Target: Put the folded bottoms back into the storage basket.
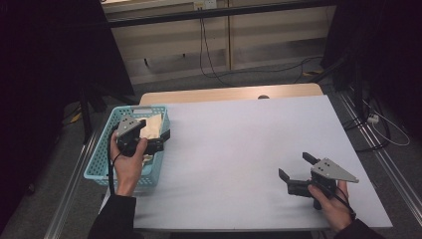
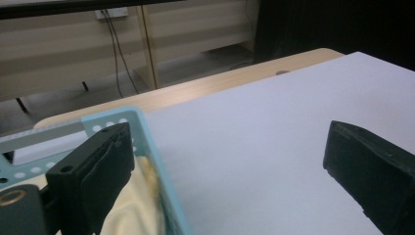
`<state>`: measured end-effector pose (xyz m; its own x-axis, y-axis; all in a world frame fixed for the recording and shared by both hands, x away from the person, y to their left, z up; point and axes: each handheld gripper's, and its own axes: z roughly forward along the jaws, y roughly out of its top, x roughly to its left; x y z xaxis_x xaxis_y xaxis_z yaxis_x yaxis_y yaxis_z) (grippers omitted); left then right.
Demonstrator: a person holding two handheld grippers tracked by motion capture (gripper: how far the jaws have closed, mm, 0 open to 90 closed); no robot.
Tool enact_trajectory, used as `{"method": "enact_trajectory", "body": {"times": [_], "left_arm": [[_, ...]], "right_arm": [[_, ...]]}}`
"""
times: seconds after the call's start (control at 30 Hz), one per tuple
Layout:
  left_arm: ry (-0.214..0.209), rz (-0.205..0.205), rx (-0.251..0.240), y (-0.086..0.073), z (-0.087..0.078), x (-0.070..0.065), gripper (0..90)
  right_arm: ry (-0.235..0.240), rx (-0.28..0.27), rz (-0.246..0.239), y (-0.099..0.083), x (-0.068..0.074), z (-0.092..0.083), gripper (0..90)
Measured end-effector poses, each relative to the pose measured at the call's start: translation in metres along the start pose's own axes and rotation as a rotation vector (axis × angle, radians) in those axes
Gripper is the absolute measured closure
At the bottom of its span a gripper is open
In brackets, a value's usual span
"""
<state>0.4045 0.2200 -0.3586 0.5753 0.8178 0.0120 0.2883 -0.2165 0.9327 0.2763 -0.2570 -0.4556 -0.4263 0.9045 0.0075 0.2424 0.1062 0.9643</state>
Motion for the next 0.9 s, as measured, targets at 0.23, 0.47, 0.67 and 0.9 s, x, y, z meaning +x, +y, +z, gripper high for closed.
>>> {"method": "enact_trajectory", "body": {"times": [0.23, 0.47, 0.67, 0.9], "left_arm": [[-0.019, -0.013, 0.002, 0.001, 0.001, -0.012, 4.9], [-0.086, -0.004, 0.017, -0.003, 0.011, -0.028, 4.8], [-0.119, 0.011, 0.020, -0.007, 0.017, -0.041, 4.6], [-0.168, 0.012, 0.034, -0.015, 0.027, -0.054, 3.5]], "right_arm": [[0.001, 0.001, -0.002, 0.000, 0.000, 0.000, 2.6], [0.000, 0.000, -0.002, 0.000, 0.000, 0.001, 2.6], [-0.001, 0.002, 0.002, 0.000, -0.001, 0.001, 2.6], [-0.004, 0.003, 0.003, 0.000, -0.001, 0.001, 2.6]]}}
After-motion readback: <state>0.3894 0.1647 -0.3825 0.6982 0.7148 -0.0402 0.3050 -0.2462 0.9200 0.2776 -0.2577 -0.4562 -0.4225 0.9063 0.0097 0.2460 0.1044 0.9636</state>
